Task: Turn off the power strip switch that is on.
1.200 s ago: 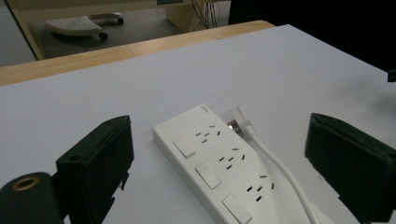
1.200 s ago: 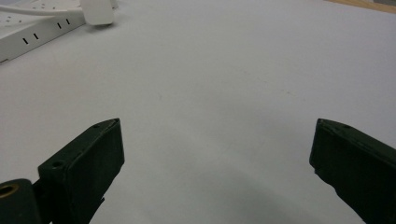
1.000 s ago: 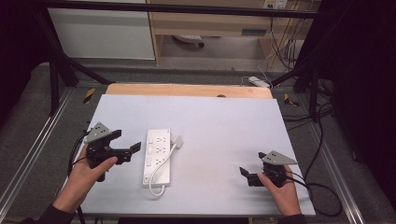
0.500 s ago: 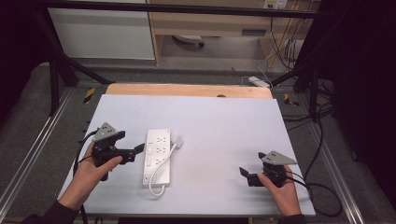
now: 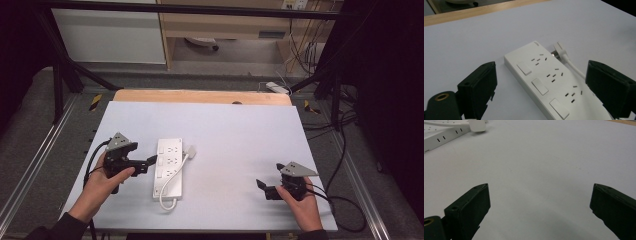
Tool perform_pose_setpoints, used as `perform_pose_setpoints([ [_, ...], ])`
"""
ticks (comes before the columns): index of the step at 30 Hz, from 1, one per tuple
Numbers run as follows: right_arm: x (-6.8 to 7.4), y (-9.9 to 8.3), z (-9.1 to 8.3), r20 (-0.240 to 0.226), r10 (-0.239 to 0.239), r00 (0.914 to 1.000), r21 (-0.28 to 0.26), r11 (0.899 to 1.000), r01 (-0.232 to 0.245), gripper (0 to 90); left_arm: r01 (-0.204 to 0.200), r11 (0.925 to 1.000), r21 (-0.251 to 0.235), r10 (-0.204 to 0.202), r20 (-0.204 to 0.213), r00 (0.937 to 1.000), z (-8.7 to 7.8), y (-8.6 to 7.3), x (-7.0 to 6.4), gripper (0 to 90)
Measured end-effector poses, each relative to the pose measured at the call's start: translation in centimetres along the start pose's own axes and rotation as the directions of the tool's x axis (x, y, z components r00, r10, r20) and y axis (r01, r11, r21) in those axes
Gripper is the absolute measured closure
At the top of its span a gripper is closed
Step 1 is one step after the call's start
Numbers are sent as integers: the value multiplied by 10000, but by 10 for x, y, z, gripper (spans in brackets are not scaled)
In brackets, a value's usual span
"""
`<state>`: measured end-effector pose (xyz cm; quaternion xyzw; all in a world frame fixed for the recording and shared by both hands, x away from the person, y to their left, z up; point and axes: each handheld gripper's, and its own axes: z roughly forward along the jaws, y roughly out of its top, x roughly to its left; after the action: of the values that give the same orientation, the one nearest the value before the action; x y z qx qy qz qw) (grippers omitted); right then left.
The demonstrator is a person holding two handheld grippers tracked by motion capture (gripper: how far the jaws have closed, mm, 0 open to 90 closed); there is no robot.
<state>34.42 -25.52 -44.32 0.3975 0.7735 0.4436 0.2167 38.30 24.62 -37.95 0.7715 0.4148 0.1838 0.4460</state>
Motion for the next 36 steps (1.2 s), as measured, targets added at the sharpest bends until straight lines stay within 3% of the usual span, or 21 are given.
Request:
perform_pose_setpoints([
  [14, 0, 0, 0, -6, -11, 10000, 32, 10000, 11, 34, 71, 9998, 198, -72, 56, 10000, 9, -4, 2, 188],
  [20, 0, 0, 1, -25, -5, 10000, 60, 10000, 5, 34, 106, 9998, 169, -108, 131, 9999, 14, -6, 4, 311],
  [30, 0, 0, 1, -28, -10, 10000, 65, 10000, 10, 34, -17, 9990, 449, 14, 66, 10000, 25, -8, 4, 417],
  [36, 0, -1, 1, -26, -54, 10000, 99, 9999, 54, 34, 131, 9991, 393, -128, -65, 9999, 33, -7, 4, 456],
])
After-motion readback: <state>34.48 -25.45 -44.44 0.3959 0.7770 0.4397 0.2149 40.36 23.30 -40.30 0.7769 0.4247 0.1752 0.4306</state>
